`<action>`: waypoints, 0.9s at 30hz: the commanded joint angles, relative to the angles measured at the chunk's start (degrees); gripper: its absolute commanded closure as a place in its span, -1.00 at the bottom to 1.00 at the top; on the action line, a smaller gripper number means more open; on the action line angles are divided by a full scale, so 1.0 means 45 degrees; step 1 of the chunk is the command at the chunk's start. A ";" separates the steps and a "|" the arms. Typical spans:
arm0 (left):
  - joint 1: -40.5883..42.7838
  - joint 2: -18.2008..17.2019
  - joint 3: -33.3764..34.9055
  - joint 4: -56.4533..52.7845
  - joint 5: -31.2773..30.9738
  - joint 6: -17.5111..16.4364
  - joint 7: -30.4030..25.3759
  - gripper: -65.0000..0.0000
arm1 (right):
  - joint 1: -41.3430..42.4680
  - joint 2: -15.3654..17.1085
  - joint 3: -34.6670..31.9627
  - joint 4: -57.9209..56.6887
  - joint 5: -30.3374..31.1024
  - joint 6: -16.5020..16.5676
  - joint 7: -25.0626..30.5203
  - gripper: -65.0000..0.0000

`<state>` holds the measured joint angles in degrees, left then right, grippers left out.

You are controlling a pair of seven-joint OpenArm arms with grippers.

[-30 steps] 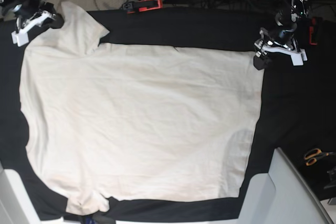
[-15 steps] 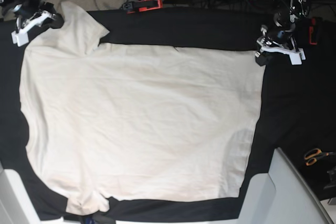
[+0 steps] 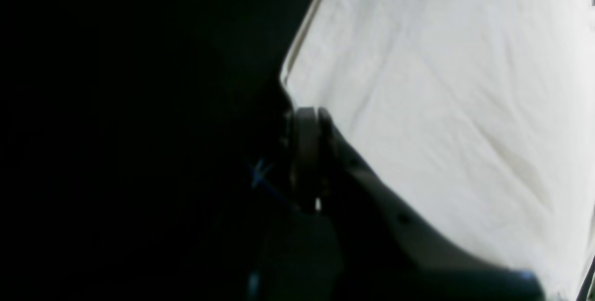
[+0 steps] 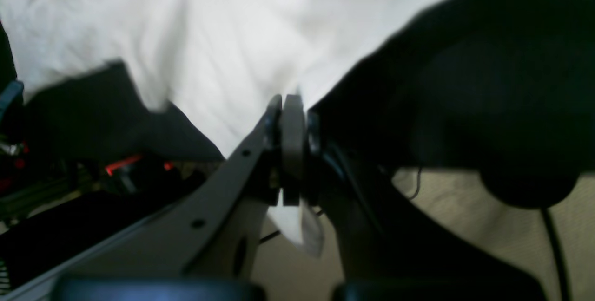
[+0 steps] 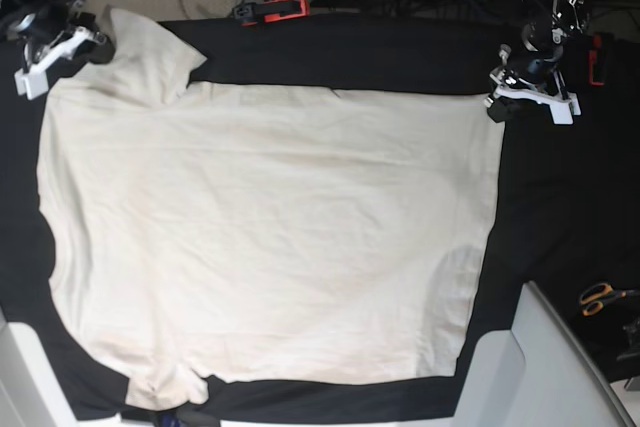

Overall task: Fold the T-shirt properly
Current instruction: 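Lift both held corners and drag them across the shirt toward the hem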

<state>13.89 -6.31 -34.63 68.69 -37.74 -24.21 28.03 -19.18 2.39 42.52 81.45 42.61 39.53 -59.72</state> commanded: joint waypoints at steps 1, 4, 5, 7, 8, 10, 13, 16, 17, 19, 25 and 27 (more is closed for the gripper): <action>-0.0029 -0.0152 -0.0011 0.0512 -0.0220 -0.0101 -0.0183 1.00 | 0.0189 0.0162 0.0016 0.0391 0.0192 0.0105 -0.0218 0.99; -0.0029 -0.0152 -0.0011 0.0942 -0.0220 -0.0101 0.0306 1.00 | 0.0619 0.0396 0.0035 0.0840 0.0192 0.0105 -0.0940 0.99; -0.0088 -0.0152 -0.0011 0.0961 -0.0220 -0.0101 0.0618 1.00 | 0.0794 0.0435 0.0035 0.0879 0.0192 0.0105 -0.1097 0.99; -0.0166 -0.0152 -0.0011 0.0961 -0.0220 -0.0101 0.0892 1.00 | 0.1127 0.0631 0.0035 0.0918 0.0192 0.0105 -0.1233 0.99; -0.0205 -0.0152 -0.0011 0.0961 -0.0220 -0.0101 0.0911 1.00 | 0.1283 0.0709 0.0035 0.0899 0.0192 0.0105 -0.1253 0.99; -0.0459 -0.0152 -0.0011 0.0942 -0.0200 -0.0101 0.0931 1.00 | 0.1615 0.0767 0.0035 0.0840 0.0192 0.0105 -0.1312 0.99; -0.0576 -0.0191 0.0067 0.0961 -0.0200 -0.0081 0.0950 1.00 | 0.2162 0.1119 0.0016 0.0586 0.0192 0.0105 -0.1312 0.99; -0.0889 -0.0406 0.0868 0.0903 -0.0200 -0.0062 0.0950 1.00 | 0.2709 0.1392 0.0016 0.0059 0.0192 -0.0218 -0.1312 0.99; -0.0947 -0.0464 0.1064 0.0922 -0.0200 -0.0062 0.0950 1.00 | 0.2885 0.1432 0.0016 -0.0117 0.0192 -0.0257 -0.1312 0.99; -0.1084 -0.0464 0.1454 0.0942 -0.0200 0.0036 0.0950 1.00 | 0.3256 0.1666 -0.0004 -0.0586 0.0192 -0.0354 -0.1312 0.99; -0.1944 -0.0503 0.1982 0.0942 -0.0200 0.1540 0.0911 1.00 | 0.4135 0.2389 -0.1020 -0.1719 0.0192 -0.0432 -0.0843 0.99; -0.2256 -0.0523 0.1962 0.0864 -0.0200 0.1540 0.0911 1.00 | 0.4389 0.2506 -0.1176 -0.2051 0.0192 -0.0432 -0.0589 0.99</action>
<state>4.56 -7.92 -25.67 71.75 -37.78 -16.69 33.26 -0.14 12.40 37.08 71.50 42.50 37.34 -63.02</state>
